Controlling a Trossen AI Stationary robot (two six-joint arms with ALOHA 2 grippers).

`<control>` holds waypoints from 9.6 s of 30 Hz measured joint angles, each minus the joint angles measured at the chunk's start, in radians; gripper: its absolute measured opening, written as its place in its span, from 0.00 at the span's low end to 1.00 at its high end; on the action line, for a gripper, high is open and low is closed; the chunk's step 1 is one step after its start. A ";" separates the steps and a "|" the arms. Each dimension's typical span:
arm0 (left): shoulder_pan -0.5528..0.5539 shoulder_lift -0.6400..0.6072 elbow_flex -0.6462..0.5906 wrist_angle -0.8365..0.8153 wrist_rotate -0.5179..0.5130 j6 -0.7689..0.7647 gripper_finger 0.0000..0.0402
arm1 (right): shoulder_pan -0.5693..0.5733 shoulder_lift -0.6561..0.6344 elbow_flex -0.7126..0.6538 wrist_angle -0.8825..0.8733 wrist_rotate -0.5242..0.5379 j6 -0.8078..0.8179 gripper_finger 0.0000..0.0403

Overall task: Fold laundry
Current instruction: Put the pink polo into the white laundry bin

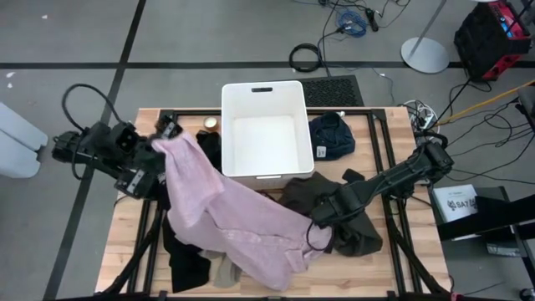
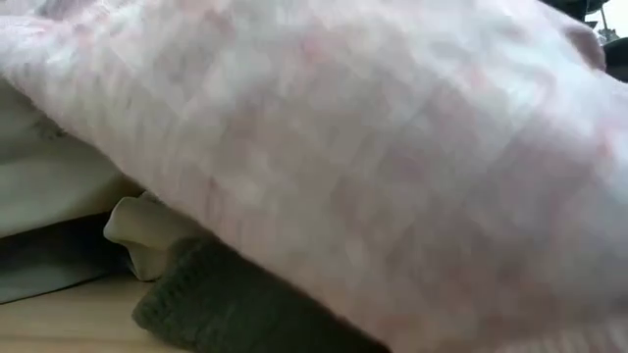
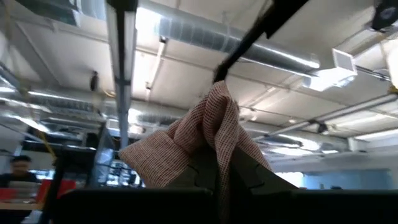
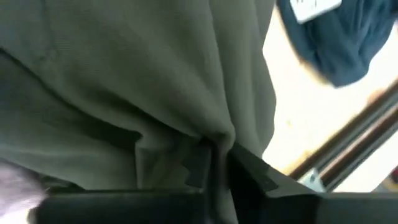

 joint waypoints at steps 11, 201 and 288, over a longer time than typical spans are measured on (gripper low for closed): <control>0.001 -0.084 0.000 -0.306 -0.366 0.172 0.03 | -0.035 0.000 0.030 0.092 0.118 -0.201 0.35; -0.246 0.249 0.274 -0.754 -0.617 0.087 0.01 | 0.193 0.294 -0.244 1.933 0.450 -0.743 0.26; -0.249 0.221 0.482 -1.232 -0.620 -0.154 0.48 | 0.095 -0.176 -0.198 1.628 0.507 -0.902 0.00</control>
